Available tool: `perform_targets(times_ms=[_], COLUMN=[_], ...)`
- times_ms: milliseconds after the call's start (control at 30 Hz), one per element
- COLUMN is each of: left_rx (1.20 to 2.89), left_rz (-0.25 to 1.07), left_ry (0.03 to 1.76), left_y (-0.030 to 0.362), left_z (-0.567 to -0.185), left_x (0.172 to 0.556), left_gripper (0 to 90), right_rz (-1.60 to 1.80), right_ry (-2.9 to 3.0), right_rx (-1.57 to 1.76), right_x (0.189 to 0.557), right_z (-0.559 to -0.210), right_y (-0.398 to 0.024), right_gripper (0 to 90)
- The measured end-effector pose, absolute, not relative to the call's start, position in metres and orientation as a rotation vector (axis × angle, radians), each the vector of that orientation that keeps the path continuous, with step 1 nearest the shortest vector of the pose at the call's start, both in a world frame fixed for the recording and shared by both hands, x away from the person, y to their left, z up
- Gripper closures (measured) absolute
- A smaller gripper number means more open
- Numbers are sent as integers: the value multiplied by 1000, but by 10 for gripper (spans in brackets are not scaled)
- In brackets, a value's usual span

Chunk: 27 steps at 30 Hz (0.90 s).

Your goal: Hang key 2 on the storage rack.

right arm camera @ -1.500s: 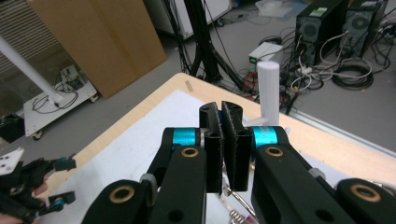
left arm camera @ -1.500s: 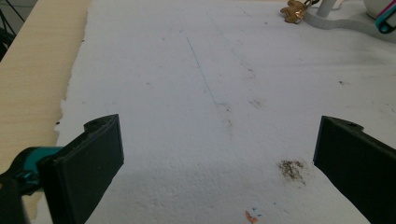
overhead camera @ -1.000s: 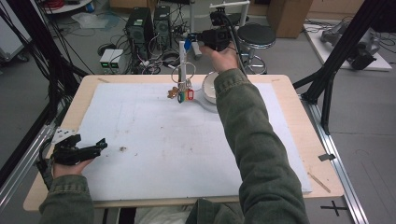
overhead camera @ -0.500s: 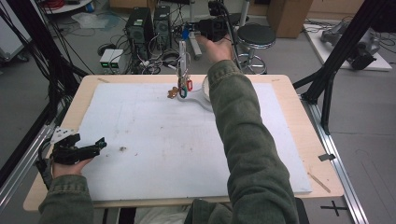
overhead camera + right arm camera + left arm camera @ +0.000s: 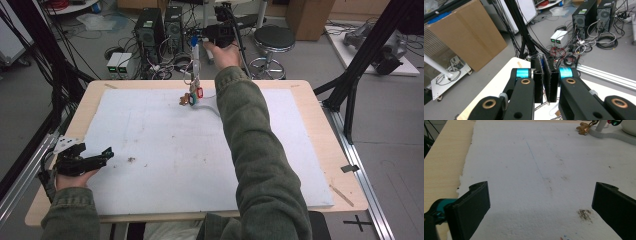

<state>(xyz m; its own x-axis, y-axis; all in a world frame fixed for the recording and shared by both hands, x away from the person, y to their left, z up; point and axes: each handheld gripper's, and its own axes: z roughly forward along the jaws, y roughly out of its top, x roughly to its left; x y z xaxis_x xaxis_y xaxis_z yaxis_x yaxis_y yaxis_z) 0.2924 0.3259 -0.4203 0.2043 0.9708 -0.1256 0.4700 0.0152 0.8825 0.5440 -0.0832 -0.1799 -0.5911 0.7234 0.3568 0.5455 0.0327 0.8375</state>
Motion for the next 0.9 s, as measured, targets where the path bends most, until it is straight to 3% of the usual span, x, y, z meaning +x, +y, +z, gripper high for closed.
perform_targets(times_ms=[633,767,900], left_rx=[1593,1596,1597], left_rz=[705,699,699], left_ry=[1404,1406,1406], left_y=[327,326,326], left_z=[-421,-421,-421], left_x=[293,293,293], left_gripper=[21,21,21], right_rz=[1541,1520,1497], right_ry=[2167,2232,2230], right_rx=[1413,1433,1405], right_x=[546,546,542], right_z=[-207,-209,-210], right_y=[-86,-93,-101], right_gripper=[863,648,526])
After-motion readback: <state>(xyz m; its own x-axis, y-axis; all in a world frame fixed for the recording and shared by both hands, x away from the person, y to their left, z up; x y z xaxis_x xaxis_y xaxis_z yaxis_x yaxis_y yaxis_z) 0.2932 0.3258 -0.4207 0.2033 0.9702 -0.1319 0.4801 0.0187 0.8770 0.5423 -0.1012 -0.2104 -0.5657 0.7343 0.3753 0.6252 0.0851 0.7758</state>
